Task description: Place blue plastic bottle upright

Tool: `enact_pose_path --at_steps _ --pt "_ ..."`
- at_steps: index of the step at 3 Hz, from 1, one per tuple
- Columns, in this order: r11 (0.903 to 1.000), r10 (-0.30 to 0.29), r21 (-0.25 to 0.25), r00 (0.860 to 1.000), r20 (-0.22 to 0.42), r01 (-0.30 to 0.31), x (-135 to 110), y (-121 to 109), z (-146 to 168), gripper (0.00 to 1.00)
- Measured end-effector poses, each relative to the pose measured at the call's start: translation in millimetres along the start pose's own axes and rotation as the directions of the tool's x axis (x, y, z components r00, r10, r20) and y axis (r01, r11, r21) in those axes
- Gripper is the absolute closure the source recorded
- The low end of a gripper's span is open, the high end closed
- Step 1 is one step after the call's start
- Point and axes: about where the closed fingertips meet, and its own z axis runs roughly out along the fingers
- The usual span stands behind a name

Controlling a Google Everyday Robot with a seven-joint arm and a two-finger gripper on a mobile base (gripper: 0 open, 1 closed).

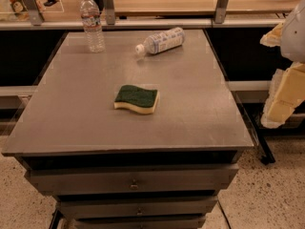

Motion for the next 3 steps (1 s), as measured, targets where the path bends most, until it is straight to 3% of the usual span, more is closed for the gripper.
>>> enact_pose_path --at_steps 1,2,3 --pt "1.0000 0.000 0.000 1.000 0.000 0.000 0.0 0.0 0.0 0.00" --pt "0.9998 -0.012 -0.018 0.998 0.065 0.013 -5.1 -9.4 -3.6 0.00" --pt "0.9984 -0.036 -0.038 0.991 0.127 0.041 -15.7 -33.0 -6.8 0.00"
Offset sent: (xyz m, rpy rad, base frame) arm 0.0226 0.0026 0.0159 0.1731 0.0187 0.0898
